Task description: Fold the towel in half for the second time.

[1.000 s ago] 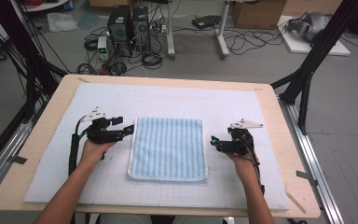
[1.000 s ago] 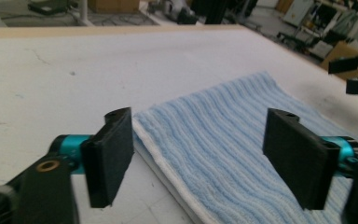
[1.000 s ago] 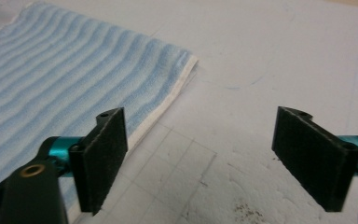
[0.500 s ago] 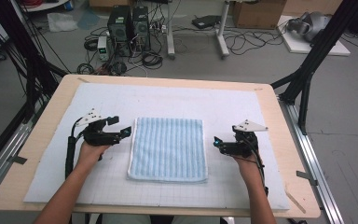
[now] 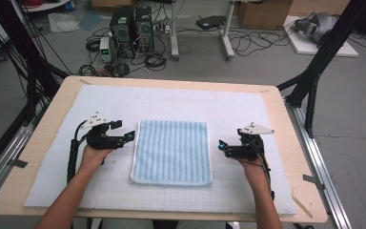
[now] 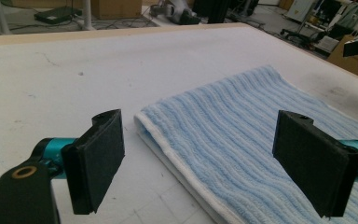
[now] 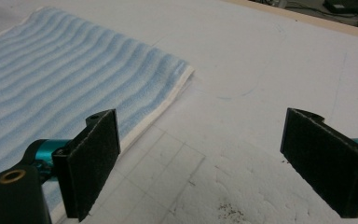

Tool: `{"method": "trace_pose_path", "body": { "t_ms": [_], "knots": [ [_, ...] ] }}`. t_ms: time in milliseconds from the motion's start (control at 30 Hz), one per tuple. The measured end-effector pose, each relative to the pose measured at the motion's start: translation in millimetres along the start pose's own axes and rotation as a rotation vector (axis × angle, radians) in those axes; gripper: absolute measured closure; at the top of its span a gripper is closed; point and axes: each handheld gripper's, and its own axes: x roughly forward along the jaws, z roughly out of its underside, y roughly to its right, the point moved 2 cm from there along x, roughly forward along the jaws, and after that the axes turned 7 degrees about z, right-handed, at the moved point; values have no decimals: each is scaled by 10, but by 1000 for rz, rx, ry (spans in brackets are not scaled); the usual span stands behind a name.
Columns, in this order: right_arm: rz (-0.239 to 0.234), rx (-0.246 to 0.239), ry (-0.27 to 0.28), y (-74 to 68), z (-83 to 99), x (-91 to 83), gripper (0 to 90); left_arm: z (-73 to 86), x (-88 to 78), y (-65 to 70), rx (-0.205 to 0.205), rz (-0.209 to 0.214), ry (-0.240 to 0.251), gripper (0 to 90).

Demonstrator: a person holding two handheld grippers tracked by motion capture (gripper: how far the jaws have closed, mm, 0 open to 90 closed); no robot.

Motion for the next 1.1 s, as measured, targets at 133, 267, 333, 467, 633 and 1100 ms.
{"method": "trace_pose_path", "body": {
  "t_ms": [133,267,333,467,633,1100],
  "knots": [
    [-4,1,1,-1,-1,0,109,6,-2,-23,-11,-9,3,173],
    [-3,-1,-2,4,3,10,109,9,-13,-47,-25,-21,7,176],
    [-5,0,-7,-6,3,11,109,-1,-16,-73,-25,-36,14,183],
    [-17,2,-6,-6,5,7,109,-52,-19,-147,-36,-71,-1,199],
    [-25,18,-4,8,11,4,109,-114,40,-265,-37,-128,-33,237],
    [-36,20,-16,14,25,36,109,-198,585,-456,-53,-98,-193,365]
  ]
}}
